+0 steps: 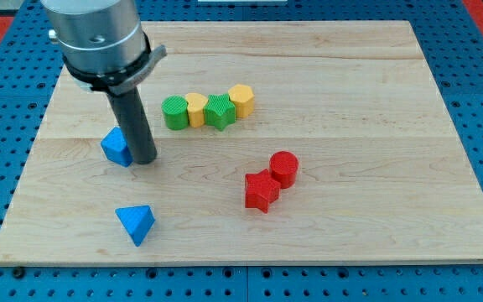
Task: Push the triangle into the blue cube
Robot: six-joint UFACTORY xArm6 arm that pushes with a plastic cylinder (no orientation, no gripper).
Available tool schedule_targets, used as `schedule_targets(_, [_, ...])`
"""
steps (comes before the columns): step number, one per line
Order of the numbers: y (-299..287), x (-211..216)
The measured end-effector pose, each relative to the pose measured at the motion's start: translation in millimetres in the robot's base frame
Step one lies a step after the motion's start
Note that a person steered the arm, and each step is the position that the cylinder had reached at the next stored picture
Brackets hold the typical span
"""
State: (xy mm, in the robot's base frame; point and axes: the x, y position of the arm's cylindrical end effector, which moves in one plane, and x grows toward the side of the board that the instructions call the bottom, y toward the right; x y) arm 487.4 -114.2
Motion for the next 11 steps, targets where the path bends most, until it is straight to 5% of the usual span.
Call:
schedule_targets(1, [74,53])
schedule_targets(3, [62,130])
schedule_targets(7, [-109,29])
schedule_targets(9, [-175,24])
schedule_targets(11, [-114,11])
